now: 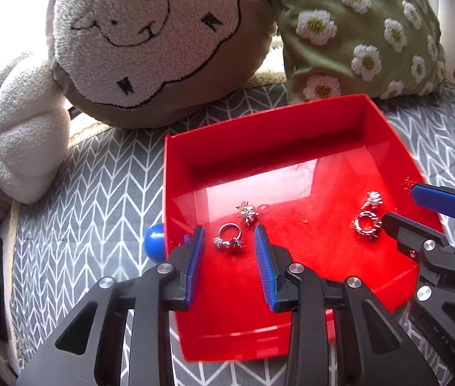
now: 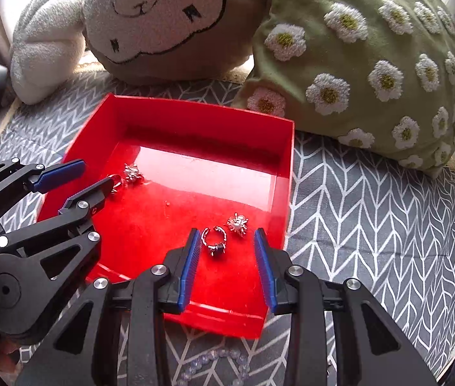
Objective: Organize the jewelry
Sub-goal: 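Open both tools to release the charms into the red tray, then withdraw both tools from the tray toward the remaining rings, then close right tool on the dark ring with bow, then close left tool on silver ring while right tool lifts the bow ring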
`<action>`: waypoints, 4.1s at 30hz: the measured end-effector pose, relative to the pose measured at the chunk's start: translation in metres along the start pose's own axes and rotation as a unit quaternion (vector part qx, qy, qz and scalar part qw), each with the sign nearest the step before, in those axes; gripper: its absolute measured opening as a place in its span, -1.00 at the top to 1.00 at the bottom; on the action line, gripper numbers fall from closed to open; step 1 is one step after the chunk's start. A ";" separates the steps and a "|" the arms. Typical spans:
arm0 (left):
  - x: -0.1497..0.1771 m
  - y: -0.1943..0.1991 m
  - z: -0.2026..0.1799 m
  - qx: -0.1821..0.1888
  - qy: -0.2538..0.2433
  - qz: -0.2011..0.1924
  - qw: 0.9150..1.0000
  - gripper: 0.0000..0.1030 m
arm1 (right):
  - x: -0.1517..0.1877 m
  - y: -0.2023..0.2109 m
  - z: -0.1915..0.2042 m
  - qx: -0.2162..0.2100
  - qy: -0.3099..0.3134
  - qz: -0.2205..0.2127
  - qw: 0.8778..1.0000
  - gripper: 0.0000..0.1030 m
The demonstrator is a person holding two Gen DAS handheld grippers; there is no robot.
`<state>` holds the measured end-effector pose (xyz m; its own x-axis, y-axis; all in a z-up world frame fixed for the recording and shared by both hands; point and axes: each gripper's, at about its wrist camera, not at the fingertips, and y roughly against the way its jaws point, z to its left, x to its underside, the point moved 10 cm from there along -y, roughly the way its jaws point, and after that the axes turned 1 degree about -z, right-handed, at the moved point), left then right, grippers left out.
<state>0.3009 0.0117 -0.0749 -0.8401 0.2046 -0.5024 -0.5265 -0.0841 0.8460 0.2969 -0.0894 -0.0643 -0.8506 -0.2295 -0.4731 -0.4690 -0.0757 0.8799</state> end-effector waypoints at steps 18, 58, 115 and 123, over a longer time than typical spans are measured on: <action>0.128 0.125 0.030 0.023 0.016 -0.082 0.996 -0.67 | 0.147 0.106 -0.002 -0.026 0.021 -0.069 0.997 -0.28; 0.159 0.029 0.036 -0.014 0.032 -0.044 0.998 -0.67 | 0.156 0.026 -0.094 0.024 -0.039 -0.060 0.997 -0.46; 0.161 0.038 0.007 0.059 0.004 -0.042 0.997 0.58 | 0.156 0.029 -0.058 0.022 0.029 -0.074 0.997 0.74; 0.160 0.036 0.007 0.062 0.005 -0.047 0.997 0.58 | 0.159 0.031 -0.059 0.022 0.026 -0.074 0.997 0.74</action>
<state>0.1484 0.0484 -0.1230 -0.7896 0.1968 -0.5812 -0.5829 0.0553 0.8106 0.1613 -0.1855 -0.1094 -0.7585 -0.2695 -0.5934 -0.5992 -0.0694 0.7976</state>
